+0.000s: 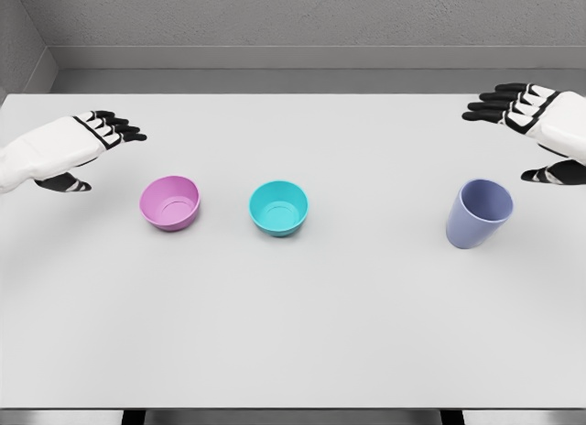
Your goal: Stacking bowl and cup with both arms
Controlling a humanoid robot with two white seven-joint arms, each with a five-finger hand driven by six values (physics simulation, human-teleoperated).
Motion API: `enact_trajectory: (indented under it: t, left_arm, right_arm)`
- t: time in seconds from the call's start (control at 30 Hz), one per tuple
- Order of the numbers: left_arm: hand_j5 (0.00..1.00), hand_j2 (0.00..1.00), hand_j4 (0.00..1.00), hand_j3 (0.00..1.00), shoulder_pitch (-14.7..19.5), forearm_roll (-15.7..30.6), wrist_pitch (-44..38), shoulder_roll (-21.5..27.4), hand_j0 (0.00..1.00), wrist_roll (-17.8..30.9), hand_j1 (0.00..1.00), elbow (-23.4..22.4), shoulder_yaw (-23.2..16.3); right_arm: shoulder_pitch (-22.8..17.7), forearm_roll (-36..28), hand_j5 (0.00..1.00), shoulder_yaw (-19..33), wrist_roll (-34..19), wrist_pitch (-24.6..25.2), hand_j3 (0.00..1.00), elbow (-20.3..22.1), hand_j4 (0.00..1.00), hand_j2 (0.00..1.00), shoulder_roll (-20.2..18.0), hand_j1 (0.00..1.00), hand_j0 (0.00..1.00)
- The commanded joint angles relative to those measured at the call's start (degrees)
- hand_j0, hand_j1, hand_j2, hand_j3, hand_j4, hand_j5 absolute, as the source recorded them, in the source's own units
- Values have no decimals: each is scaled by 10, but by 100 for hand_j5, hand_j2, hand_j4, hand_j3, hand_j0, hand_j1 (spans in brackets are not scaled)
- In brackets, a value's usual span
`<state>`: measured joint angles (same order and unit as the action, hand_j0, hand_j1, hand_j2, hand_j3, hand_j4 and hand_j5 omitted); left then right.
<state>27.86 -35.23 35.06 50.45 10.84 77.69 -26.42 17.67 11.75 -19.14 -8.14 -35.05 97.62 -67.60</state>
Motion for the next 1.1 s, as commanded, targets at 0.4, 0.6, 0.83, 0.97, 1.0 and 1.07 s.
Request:
enact_trajectory:
  t: [0.4, 0.6, 0.83, 0.97, 1.0, 1.07]
  left_arm:
    - [100, 100, 100, 100, 32, -25, -1, -36, 100, 104, 100, 13, -41]
    - [100, 100, 100, 100, 52, -71, -1, -64, 100, 121, 100, 14, -43]
    - [100, 100, 100, 100, 57, -101, -1, -68, 100, 123, 100, 30, -57]
    - [100, 100, 100, 100, 61, -122, -1, -69, 100, 123, 100, 38, -59]
    - [100, 100, 100, 100, 61, -123, -1, -70, 100, 123, 100, 40, -60]
    - [100, 100, 100, 100, 74, -128, -1, -74, 100, 123, 100, 46, -88]
  right_arm:
    - [10, -3, 100, 12, -6, 1, 100, 12, 100, 100, 21, 100, 100]
    - [11, -3, 100, 13, -6, 1, 100, 8, 100, 100, 21, 100, 100]
    - [11, -3, 100, 13, -6, 1, 100, 7, 100, 100, 21, 100, 100]
    - [11, -3, 100, 13, -6, 1, 100, 8, 100, 100, 21, 100, 100]
    - [11, -3, 100, 13, -6, 1, 100, 7, 100, 100, 21, 100, 100]
    - [11, -3, 100, 13, -6, 1, 100, 8, 100, 100, 21, 100, 100]
